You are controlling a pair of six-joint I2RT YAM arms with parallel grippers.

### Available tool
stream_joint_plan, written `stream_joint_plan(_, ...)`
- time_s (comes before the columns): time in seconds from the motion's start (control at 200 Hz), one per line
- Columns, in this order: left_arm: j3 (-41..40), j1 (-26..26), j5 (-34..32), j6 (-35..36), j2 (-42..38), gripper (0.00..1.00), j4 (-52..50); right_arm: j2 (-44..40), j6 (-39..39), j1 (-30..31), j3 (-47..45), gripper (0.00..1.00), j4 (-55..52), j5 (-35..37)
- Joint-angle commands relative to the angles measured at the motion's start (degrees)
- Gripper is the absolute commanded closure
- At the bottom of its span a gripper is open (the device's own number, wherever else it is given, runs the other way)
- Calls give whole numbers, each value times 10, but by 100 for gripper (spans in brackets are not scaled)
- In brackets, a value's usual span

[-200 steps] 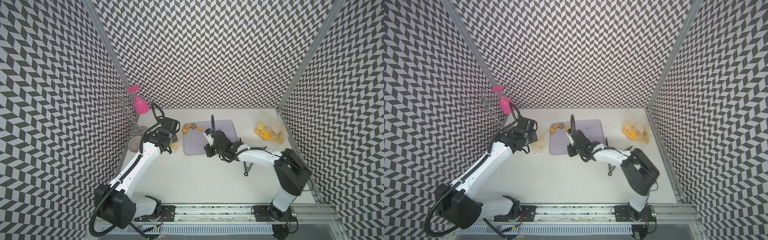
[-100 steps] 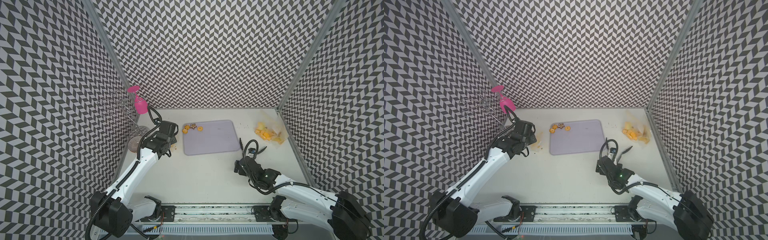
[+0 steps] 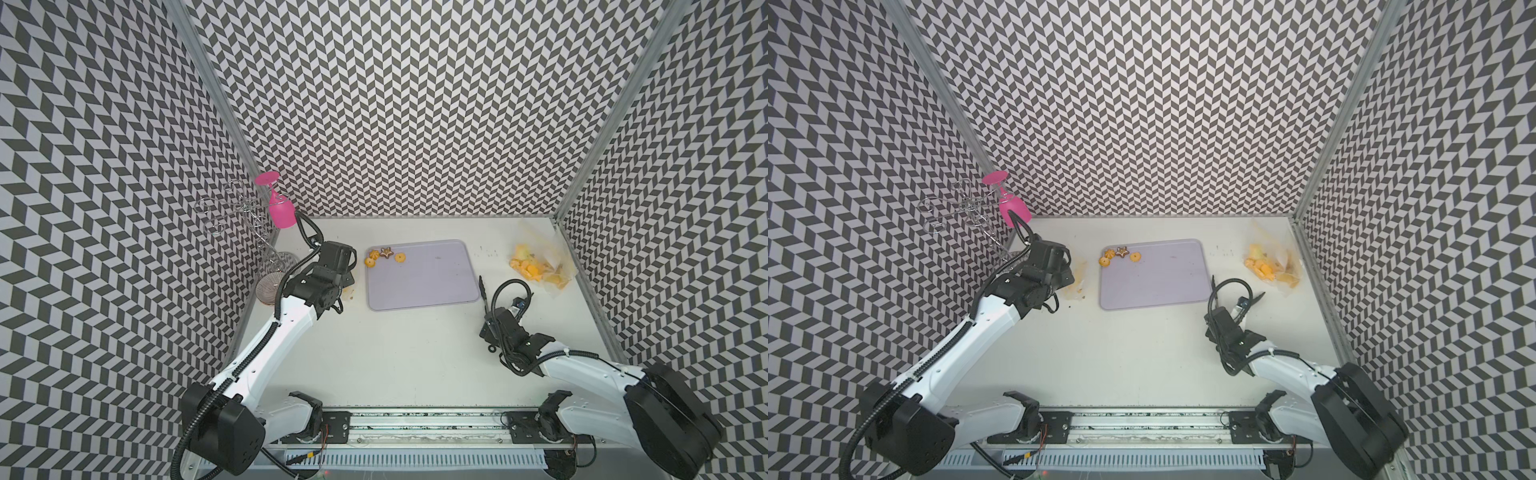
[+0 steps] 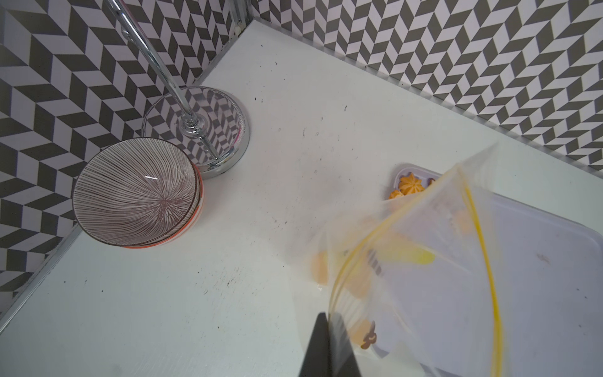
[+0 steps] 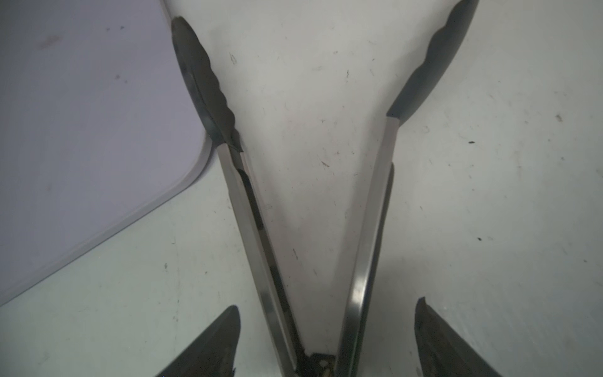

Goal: Put the cookies into a resealable bag to prevent moisture
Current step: Pick up the clamp from the center of the board.

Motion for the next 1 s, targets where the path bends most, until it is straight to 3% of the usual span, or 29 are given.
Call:
stream_joint_plan(0.0,-4,0,-2,0,-9,100,13,42,-29,-1,43,21,9,-9)
stream_joint_plan(0.19,-6,3,2,2,-10,100,16,105,-26,-2,55,26,-5,-24)
stream_joint_plan(0.726,-6,7,17,12,-11,100,25,112,-2,-27,39,30,14,-23)
stream_joint_plan(0.991,-6,11,18,18,-8,100,24,92,7,-28,33,50,0,-16)
